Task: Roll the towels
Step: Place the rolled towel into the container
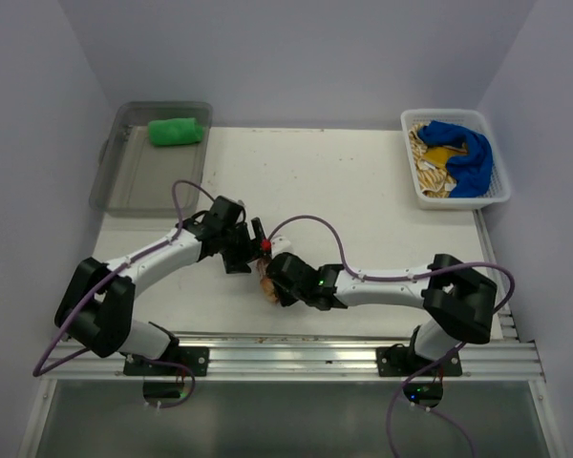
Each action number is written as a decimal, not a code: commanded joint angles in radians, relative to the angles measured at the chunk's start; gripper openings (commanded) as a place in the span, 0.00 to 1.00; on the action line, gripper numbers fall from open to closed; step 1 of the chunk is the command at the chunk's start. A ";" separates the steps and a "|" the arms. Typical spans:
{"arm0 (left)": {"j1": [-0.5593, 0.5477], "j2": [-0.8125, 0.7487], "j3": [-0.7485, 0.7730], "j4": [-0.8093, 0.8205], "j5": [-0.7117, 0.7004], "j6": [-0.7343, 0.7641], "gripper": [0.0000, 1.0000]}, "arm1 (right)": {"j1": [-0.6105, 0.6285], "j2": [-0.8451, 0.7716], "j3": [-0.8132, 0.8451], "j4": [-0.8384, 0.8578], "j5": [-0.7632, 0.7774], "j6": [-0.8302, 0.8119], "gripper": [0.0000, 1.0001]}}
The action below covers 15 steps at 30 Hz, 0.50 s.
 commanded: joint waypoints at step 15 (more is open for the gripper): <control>-0.004 0.025 -0.052 0.119 0.137 0.050 0.76 | -0.117 -0.046 -0.125 0.222 -0.273 0.109 0.00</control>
